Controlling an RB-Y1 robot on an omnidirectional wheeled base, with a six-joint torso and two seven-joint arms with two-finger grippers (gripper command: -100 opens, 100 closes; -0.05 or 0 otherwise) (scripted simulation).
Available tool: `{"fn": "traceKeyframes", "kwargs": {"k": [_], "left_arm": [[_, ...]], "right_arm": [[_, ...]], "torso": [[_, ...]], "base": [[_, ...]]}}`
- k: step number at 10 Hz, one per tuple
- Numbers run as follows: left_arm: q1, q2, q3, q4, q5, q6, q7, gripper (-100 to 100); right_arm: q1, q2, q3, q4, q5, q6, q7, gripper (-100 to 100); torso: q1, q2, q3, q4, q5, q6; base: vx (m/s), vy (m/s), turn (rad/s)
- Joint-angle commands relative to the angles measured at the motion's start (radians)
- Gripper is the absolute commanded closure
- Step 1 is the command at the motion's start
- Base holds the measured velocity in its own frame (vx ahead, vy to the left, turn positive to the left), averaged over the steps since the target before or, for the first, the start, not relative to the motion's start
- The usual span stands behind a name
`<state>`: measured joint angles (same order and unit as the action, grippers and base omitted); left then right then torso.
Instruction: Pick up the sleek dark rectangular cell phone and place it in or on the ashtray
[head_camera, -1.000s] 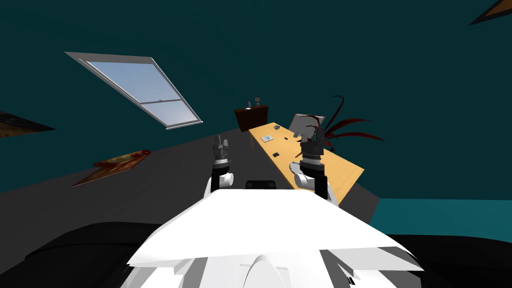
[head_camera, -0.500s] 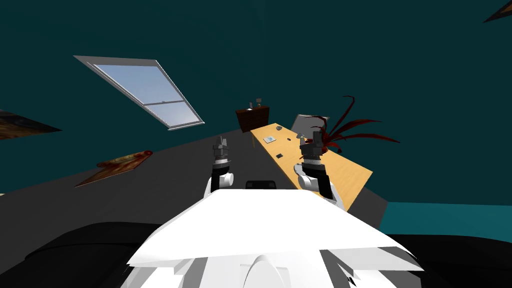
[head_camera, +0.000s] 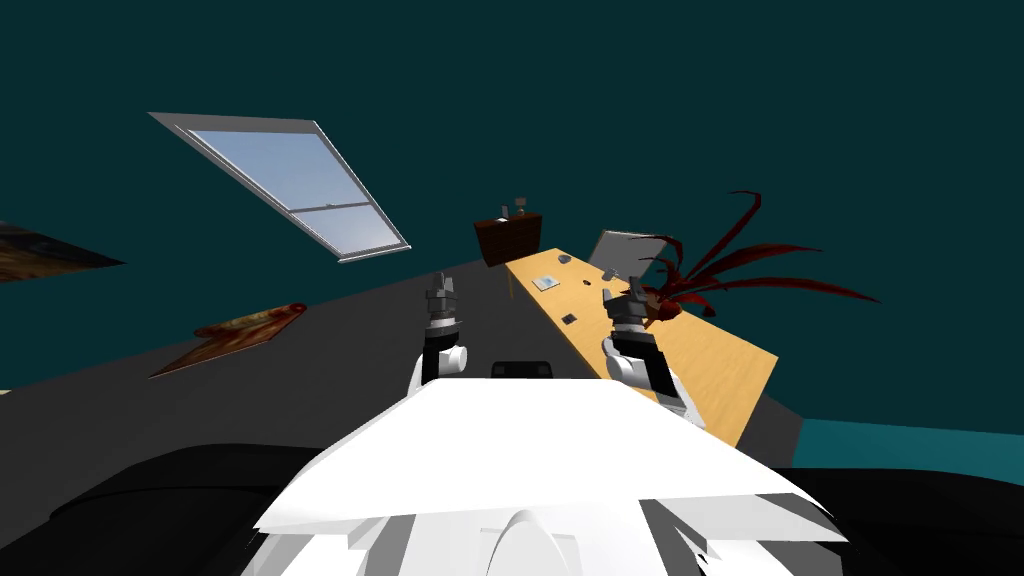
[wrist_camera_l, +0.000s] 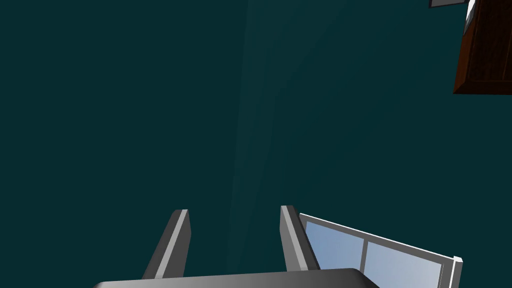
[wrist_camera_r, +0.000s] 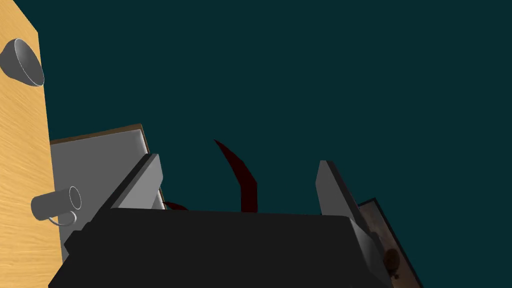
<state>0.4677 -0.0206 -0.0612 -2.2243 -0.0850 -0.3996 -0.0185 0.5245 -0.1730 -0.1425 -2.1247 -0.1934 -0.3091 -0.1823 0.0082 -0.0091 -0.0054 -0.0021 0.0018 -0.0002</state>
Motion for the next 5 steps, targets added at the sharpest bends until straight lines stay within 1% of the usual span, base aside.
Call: {"fn": "traceKeyframes", "kwargs": {"k": [1,2,4,5], "left_arm": [[0.000,0.000,0.000,0.000,0.000,0.000,0.000,0],[0.000,0.000,0.000,0.000,0.000,0.000,0.000,0],[0.000,0.000,0.000,0.000,0.000,0.000,0.000,0],[0.000,0.000,0.000,0.000,0.000,0.000,0.000,0]], "right_arm": [[0.013,-0.007,-0.023,0.039,-0.043,0.042,-0.050,-100],[0.013,-0.007,-0.023,0.039,-0.043,0.042,-0.057,-100],[0.023,-0.019,-0.061,0.094,-0.102,0.098,-0.123,-100],[0.023,-0.019,-0.061,0.094,-0.102,0.098,-0.134,-100]], "torso": [[0.000,0.000,0.000,0.000,0.000,0.000],[0.001,0.000,0.000,0.000,0.000,0.000],[-0.004,0.002,0.001,0.001,-0.001,0.000],[-0.004,0.001,0.001,0.000,-0.001,0.000]], "base": [[0.127,0.136,0.010],[0.095,0.076,-0.001],[0.112,0.063,0.013],[0.103,0.070,0.006]]}}
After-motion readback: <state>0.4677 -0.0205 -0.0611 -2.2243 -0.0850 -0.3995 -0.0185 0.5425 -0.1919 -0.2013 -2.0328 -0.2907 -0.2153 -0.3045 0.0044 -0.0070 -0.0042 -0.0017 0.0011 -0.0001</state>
